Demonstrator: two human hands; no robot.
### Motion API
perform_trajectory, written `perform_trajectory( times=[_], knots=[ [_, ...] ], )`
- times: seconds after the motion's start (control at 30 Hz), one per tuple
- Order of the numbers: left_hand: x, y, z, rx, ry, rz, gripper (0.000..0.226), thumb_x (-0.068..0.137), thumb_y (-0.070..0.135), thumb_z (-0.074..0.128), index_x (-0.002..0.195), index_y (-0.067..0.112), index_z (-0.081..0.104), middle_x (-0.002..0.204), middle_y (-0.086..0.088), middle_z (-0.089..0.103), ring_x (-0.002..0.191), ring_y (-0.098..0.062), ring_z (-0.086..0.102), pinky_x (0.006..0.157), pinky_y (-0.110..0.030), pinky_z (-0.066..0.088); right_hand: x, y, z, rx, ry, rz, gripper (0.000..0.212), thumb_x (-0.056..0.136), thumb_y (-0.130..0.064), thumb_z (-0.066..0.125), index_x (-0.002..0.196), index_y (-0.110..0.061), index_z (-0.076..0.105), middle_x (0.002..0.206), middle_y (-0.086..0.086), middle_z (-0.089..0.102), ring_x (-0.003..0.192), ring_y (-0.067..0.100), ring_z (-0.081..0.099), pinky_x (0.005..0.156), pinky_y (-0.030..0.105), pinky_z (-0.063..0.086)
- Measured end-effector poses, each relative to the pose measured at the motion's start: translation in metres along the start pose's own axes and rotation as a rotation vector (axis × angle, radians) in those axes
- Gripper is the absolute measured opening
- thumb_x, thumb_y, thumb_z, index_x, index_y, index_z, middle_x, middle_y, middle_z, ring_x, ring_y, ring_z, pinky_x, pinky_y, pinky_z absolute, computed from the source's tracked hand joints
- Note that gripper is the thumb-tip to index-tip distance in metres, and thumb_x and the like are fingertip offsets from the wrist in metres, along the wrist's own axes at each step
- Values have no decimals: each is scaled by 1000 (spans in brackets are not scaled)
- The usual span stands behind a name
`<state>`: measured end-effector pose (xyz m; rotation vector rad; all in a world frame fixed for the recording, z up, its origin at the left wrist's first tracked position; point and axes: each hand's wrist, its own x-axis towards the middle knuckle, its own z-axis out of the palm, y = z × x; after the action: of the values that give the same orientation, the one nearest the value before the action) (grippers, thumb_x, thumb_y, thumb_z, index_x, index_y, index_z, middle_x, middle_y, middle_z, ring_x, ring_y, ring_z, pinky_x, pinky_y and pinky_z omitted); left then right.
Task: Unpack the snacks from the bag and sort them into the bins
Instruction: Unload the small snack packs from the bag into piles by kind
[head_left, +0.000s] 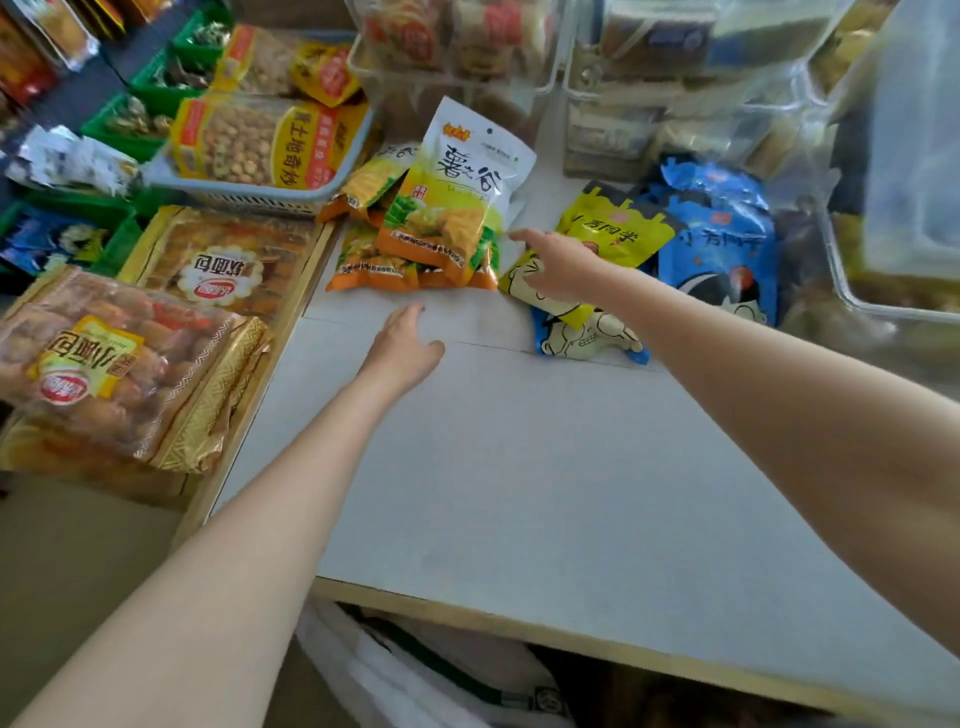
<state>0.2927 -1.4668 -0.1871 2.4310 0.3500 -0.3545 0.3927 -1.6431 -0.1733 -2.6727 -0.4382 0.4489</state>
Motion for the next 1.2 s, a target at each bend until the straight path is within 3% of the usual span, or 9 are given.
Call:
perform_trajectory(
  times=[0.23,0.4,0.5,0.6,0.73,0.87,0.97,1.1,1.2],
  knots=[
    [-140,43,30,-37,23,157,52,91,9,49,142,12,35,147,-8,38,134,-23,37,105,-30,32,-190,45,-38,103,27,7,52,92,-14,54,140,-23,39,138,5,48,104,20,53,84,25,39],
    [-285,59,95,-21,48,411,38,89,11,53,127,13,55,138,-8,47,131,-22,40,103,-24,28,-374,85,-33,131,-44,-7,40,91,-10,57,130,-19,52,127,2,55,103,24,61,85,22,39],
    [-359,57,138,-23,-21,496,30,88,27,54,115,18,65,140,-6,45,138,-23,31,112,-31,23,-487,111,-13,167,-46,-34,32,91,-1,53,117,-17,63,96,-13,57,94,22,64,78,16,43],
    [-394,61,173,124,-225,605,61,76,60,29,108,28,69,143,4,43,143,-20,21,112,-36,13,-559,134,22,170,-105,-76,29,87,-3,54,110,-13,68,102,3,65,95,26,64,83,22,44],
    [-411,66,200,488,-565,653,44,96,53,29,117,33,63,147,16,37,145,-7,3,114,-42,-10,-593,154,67,120,-191,-66,31,92,-6,52,118,-17,65,118,3,64,108,22,60,93,28,44],
    [-415,61,208,554,-773,624,43,99,44,36,75,31,70,124,20,59,141,-1,15,114,-44,-15,-603,161,86,-80,-216,69,42,95,-20,48,136,-27,46,136,-2,51,118,18,53,98,37,39],
    [-416,49,203,643,-796,605,49,98,44,40,60,25,67,104,17,68,138,0,24,115,-45,-13,-601,165,88,-150,-301,166,73,89,-35,59,149,-28,18,149,-1,30,123,20,47,105,41,30],
    [-412,31,191,705,-789,563,42,93,43,48,57,25,58,92,6,72,127,-8,45,114,-48,-8,-583,150,108,-193,-316,283,92,82,-45,66,150,-25,7,145,6,36,132,34,34,107,51,24],
    [-413,28,179,672,-750,540,31,91,44,53,66,26,59,76,11,65,98,-7,56,114,-47,2,-577,131,128,-381,-366,266,88,88,-28,61,151,-24,-1,144,5,39,138,39,19,108,65,7]
  ],
)
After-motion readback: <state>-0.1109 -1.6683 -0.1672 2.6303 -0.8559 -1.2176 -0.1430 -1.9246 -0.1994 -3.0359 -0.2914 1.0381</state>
